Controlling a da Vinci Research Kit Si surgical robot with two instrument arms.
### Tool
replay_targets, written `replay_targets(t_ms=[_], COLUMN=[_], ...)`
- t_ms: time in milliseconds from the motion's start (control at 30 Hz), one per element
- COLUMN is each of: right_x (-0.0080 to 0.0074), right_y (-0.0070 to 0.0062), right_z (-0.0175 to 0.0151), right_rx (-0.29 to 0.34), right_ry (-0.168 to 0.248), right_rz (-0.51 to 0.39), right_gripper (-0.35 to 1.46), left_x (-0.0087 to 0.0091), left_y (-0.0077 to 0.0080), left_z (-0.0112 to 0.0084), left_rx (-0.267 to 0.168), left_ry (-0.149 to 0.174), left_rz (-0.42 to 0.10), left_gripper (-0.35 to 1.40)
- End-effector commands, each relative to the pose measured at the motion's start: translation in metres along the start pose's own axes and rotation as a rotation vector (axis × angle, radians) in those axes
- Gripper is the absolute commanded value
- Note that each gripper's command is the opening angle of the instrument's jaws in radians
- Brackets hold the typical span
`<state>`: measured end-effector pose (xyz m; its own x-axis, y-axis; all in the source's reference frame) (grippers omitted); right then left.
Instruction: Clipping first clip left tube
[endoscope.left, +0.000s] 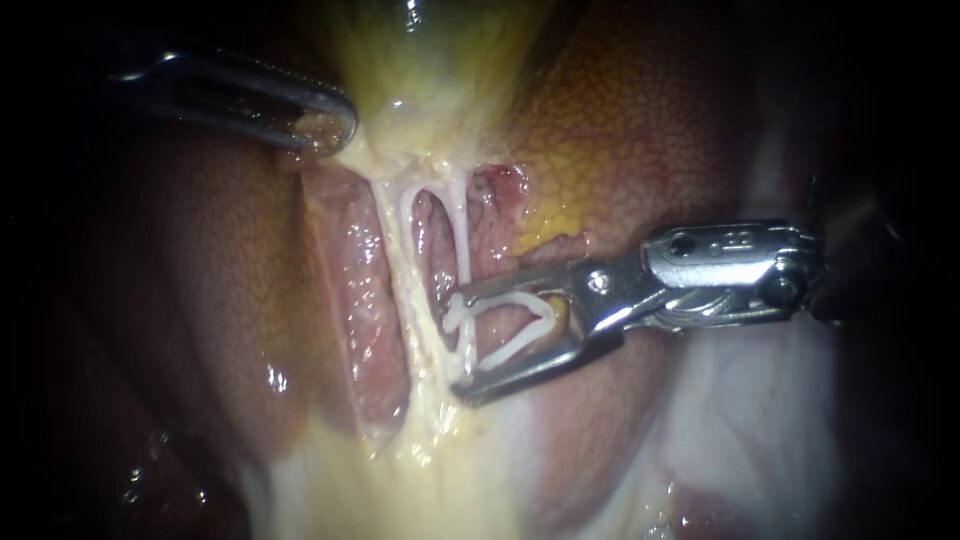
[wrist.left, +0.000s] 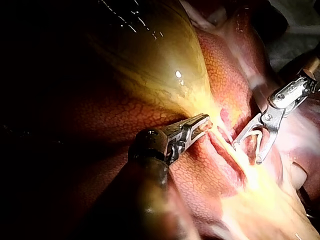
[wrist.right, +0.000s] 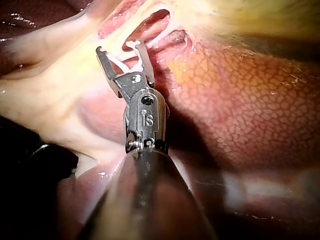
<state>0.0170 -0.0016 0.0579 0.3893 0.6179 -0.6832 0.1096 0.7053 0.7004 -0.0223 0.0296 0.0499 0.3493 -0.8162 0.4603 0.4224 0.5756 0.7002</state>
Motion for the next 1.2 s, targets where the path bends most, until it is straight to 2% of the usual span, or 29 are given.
replay_targets(t_ms=[33,300,733,1200], right_x=[0.0000,0.0000,0.0007,0.0007], right_y=[0.0002,0.0017,0.0024,0.0028], right_z=[-0.0001,0.0003,0.0021,0.0038], right_rx=[0.000,0.025,0.136,0.296], right_ry=[0.000,0.009,0.053,0.149], right_rz=[0.000,0.010,0.037,0.091], right_gripper=[0.51,0.51,0.51,0.50], left_x=[0.0000,-0.0001,-0.0001,-0.0001], left_y=[0.0000,0.0000,0.0000,0.0000], left_z=[0.0000,0.0002,0.0002,0.0002], left_rx=[-0.001,-0.002,-0.002,-0.002], left_ry=[0.000,0.000,-0.001,-0.001], left_rz=[0.000,0.000,0.000,-0.001], left_gripper=[-0.35,-0.35,-0.35,-0.35])
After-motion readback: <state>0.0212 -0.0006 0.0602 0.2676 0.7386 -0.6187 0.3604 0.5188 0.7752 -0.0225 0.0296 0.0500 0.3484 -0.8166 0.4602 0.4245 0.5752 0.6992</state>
